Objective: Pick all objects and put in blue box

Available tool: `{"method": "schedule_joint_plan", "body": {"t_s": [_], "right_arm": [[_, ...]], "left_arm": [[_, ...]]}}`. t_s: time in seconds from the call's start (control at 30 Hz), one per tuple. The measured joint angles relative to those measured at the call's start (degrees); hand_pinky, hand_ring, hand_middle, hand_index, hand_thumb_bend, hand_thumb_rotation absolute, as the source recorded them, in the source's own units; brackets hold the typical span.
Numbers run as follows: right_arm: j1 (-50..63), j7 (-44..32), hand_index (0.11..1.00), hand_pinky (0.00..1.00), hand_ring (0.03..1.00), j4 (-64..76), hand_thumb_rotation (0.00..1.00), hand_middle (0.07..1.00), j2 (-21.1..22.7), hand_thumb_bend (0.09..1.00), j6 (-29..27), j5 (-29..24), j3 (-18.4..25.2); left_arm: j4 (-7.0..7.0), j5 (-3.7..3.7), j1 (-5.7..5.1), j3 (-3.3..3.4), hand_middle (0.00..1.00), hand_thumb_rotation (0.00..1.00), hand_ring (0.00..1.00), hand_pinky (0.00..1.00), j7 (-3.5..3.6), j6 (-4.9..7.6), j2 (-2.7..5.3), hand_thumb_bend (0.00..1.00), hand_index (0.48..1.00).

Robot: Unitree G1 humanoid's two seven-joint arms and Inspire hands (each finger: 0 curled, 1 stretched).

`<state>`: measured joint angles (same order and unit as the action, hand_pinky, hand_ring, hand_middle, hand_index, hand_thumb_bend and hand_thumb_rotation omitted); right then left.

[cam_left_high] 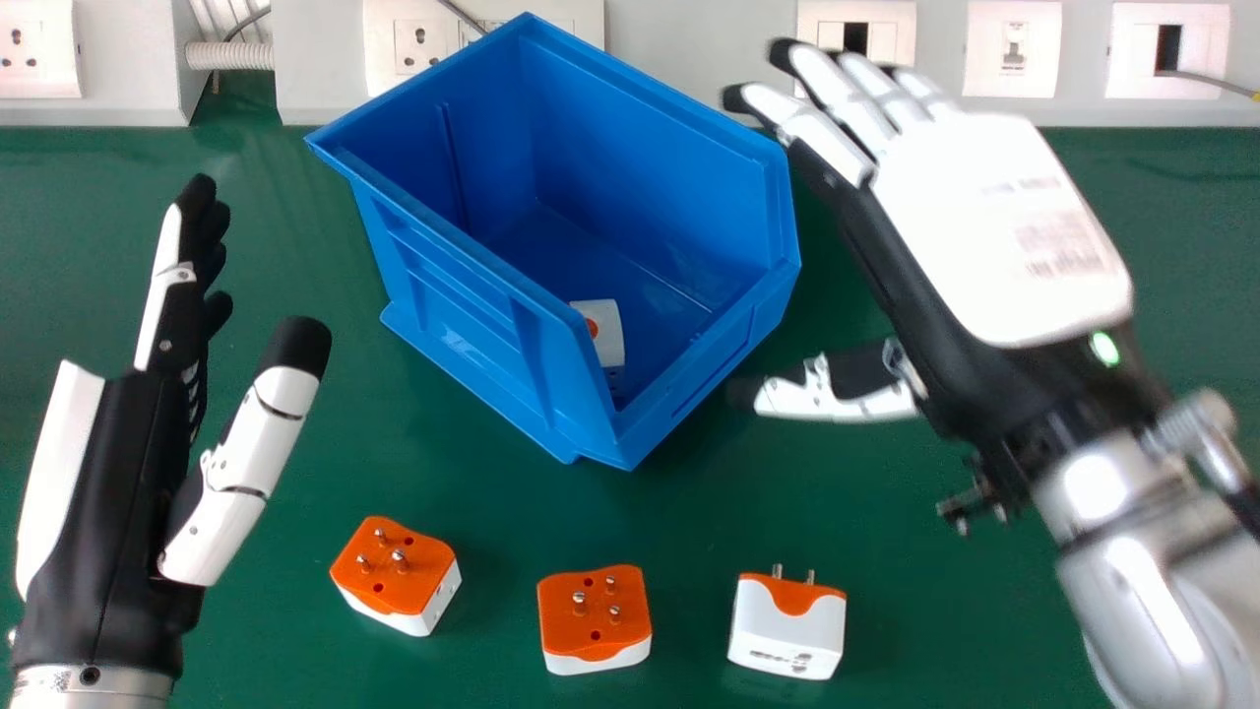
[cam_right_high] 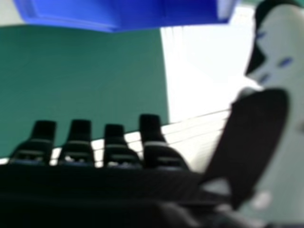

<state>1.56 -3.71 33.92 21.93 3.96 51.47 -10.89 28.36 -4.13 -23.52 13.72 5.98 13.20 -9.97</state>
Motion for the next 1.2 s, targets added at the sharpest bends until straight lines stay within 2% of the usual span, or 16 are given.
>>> {"method": "schedule_joint_plan", "body": {"t_s": [0.07,0.2,0.47,0.83,1.2], "right_arm": [[3.3,1.6,0.802,0.71,0.848,0.0,0.24,0.867,-1.0,0.696,-1.1,-1.3,0.5],[8.4,3.5,0.797,0.68,0.832,-0.2,0.26,0.856,-2.9,0.685,-3.0,-4.3,1.6],[15.2,2.8,0.82,0.7,0.851,-0.6,0.32,0.876,-3.3,0.676,-5.5,-11.6,4.5],[19.7,-3.9,0.873,0.76,0.895,-2.5,0.41,0.921,-1.3,0.69,-6.0,-13.8,4.8],[18.8,-7.7,0.904,0.78,0.926,-5.7,0.45,0.954,0.7,0.724,-6.1,-14.6,3.8]], "left_arm": [[-0.01,-0.39,-0.15,-0.08,1.0,0.87,1.0,0.97,-0.17,0.18,0.14,0.52,1.0],[0.03,-0.49,-0.68,-0.26,1.0,0.87,1.0,0.97,-0.28,1.11,0.48,0.51,1.0],[0.76,-0.62,-2.15,-0.25,1.0,0.86,1.0,0.97,-0.49,1.11,0.54,0.52,1.0],[1.3,-0.53,-2.25,-0.25,1.0,0.86,1.0,0.98,-0.65,1.1,0.55,0.51,1.0],[1.21,-0.38,-2.07,0.12,1.0,0.86,1.0,0.99,-0.66,1.13,0.52,0.51,1.0]]}}
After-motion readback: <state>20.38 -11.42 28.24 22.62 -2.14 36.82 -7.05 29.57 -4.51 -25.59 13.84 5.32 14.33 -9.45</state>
